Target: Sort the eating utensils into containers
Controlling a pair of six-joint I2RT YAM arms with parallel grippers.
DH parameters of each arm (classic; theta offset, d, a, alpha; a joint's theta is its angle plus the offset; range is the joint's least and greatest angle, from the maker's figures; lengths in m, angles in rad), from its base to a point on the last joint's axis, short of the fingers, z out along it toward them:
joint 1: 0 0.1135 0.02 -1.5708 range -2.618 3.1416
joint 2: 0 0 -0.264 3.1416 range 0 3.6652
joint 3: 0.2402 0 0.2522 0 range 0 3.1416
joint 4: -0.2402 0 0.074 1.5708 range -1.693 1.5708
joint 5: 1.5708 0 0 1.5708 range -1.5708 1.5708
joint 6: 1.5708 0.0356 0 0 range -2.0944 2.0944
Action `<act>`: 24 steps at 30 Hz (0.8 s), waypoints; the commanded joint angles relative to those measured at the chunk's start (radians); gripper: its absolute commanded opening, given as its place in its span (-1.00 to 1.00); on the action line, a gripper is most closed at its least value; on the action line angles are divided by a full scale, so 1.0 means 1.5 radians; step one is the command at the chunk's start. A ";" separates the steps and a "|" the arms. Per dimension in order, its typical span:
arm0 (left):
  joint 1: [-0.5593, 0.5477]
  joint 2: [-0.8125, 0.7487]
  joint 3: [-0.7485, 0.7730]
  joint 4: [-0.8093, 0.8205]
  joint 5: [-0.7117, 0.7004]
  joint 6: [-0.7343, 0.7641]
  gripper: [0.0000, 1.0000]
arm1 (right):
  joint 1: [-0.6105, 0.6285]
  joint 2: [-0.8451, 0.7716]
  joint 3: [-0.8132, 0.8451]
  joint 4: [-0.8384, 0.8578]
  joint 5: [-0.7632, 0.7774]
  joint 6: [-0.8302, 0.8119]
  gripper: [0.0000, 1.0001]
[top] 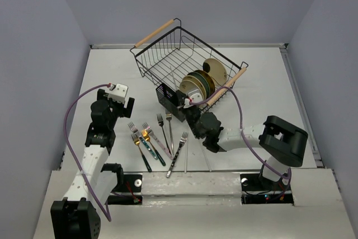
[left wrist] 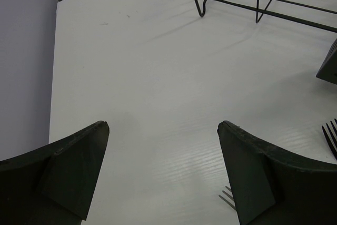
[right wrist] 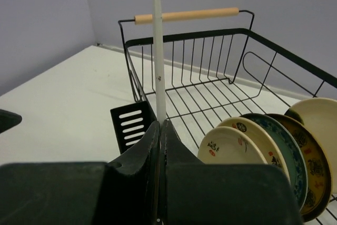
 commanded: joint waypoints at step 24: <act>0.004 -0.010 -0.011 0.037 0.007 0.009 0.98 | -0.005 -0.259 0.229 -0.827 -0.183 0.234 0.07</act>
